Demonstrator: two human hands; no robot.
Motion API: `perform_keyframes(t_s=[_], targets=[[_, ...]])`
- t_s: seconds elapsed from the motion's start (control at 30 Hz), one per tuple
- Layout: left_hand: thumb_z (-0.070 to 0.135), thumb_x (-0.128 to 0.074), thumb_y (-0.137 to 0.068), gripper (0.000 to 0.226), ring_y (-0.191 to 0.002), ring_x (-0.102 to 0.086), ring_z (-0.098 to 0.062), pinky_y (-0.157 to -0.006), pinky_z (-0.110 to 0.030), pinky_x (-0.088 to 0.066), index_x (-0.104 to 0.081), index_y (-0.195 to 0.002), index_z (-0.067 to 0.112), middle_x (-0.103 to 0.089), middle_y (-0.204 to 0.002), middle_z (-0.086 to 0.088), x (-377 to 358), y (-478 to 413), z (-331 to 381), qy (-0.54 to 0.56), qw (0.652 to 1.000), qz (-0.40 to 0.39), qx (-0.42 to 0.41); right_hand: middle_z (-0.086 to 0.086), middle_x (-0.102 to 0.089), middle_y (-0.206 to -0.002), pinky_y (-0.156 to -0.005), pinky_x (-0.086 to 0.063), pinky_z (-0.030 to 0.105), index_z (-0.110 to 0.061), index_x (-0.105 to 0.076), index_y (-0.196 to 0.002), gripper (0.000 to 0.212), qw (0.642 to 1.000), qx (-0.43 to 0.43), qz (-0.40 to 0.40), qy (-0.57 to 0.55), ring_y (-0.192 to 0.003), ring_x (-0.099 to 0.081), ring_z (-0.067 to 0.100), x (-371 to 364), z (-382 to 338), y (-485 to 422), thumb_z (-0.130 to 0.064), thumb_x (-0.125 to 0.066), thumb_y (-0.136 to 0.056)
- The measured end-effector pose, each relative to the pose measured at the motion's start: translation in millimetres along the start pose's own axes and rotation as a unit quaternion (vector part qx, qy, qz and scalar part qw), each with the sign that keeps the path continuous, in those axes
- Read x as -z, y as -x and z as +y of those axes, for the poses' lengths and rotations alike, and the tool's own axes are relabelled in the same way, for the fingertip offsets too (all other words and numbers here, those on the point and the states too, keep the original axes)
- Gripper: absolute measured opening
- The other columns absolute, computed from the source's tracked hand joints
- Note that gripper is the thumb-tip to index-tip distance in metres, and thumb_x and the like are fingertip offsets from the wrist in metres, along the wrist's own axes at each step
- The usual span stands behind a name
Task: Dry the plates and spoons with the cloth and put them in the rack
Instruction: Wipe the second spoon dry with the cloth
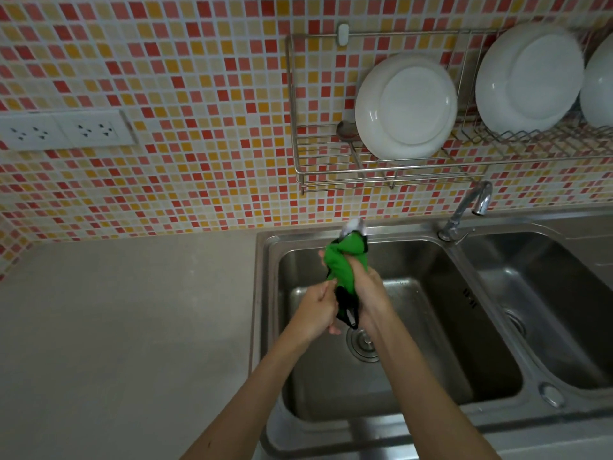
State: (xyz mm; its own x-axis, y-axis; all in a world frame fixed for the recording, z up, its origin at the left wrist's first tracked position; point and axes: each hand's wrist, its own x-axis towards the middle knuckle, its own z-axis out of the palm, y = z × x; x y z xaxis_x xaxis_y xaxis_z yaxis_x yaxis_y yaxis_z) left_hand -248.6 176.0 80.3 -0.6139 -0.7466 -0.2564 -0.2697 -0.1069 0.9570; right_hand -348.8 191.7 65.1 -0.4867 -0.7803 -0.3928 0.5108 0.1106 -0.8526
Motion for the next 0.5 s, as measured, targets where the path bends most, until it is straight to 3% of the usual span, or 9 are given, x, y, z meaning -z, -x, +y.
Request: perform_keyframes(t_s=[0.07, 0.13, 0.2, 0.3, 0.43, 0.5], targets=[[0.015, -0.025, -0.103, 0.039, -0.022, -0.036, -0.003, -0.038, -0.017, -0.045, -0.037, -0.065, 0.012, -0.034, -0.049, -0.006, 3.3, -0.9, -3.7, 0.021, 0.999, 0.011, 0.022, 0.008, -0.068, -0.067, -0.048, -0.049, 0.022, -0.007, -0.067, -0.089, 0.017, 0.999, -0.005, -0.022, 0.028, -0.059, -0.062, 0.019, 3.3, 5.5, 7.0, -0.022, -0.059, -0.089], [0.019, -0.025, -0.103, 0.040, -0.023, -0.035, -0.002, -0.038, -0.018, -0.046, -0.037, -0.065, 0.012, -0.036, -0.041, -0.001, 7.2, -0.2, -7.3, 0.026, 0.999, -0.003, 0.032, 0.003, -0.069, -0.063, -0.049, -0.049, 0.019, -0.009, -0.066, -0.087, 0.012, 0.998, -0.002, -0.037, 0.046, -0.060, -0.063, 0.015, 7.3, 4.9, 10.1, -0.018, -0.058, -0.089], [0.023, -0.027, -0.103, 0.041, -0.023, -0.035, -0.002, -0.037, -0.018, -0.046, -0.037, -0.064, 0.013, -0.035, -0.030, 0.007, 9.8, 2.6, -10.4, 0.022, 0.999, -0.037, 0.024, 0.004, -0.074, -0.075, -0.058, -0.052, 0.021, -0.009, -0.068, -0.095, 0.016, 0.999, 0.005, -0.031, 0.027, -0.070, -0.068, 0.017, 9.2, -4.2, 6.7, -0.020, -0.059, -0.087], [0.028, -0.028, -0.103, 0.041, -0.025, -0.036, -0.002, -0.038, -0.017, -0.046, -0.037, -0.065, 0.014, -0.035, -0.030, 0.007, 5.5, 13.4, -9.6, -0.004, 0.994, -0.109, -0.009, 0.010, -0.073, -0.103, -0.077, -0.052, 0.031, -0.009, -0.064, -0.111, 0.039, 0.999, 0.016, -0.012, -0.046, -0.093, -0.069, 0.025, 6.6, -25.3, 0.5, -0.038, -0.058, -0.087], [0.027, -0.026, -0.103, 0.040, -0.027, -0.035, -0.002, -0.041, -0.015, -0.045, -0.037, -0.067, 0.015, -0.035, -0.034, 0.008, 4.1, 17.7, -1.8, -0.020, 0.989, -0.140, -0.033, 0.011, -0.073, -0.093, -0.061, -0.054, 0.026, -0.006, -0.065, -0.105, 0.033, 0.997, 0.031, 0.007, -0.070, -0.075, -0.070, 0.021, 2.3, -38.8, 1.5, -0.034, -0.059, -0.088], [0.026, -0.026, -0.103, 0.041, -0.026, -0.035, -0.002, -0.041, -0.016, -0.046, -0.037, -0.066, 0.014, -0.036, -0.032, 0.008, 3.7, 17.5, 1.0, -0.023, 0.991, -0.127, -0.039, 0.016, -0.072, -0.096, -0.064, -0.054, 0.030, -0.001, -0.065, -0.106, 0.035, 0.998, 0.036, 0.022, -0.053, -0.077, -0.069, 0.024, 1.5, -34.9, 2.6, -0.030, -0.063, -0.087]])
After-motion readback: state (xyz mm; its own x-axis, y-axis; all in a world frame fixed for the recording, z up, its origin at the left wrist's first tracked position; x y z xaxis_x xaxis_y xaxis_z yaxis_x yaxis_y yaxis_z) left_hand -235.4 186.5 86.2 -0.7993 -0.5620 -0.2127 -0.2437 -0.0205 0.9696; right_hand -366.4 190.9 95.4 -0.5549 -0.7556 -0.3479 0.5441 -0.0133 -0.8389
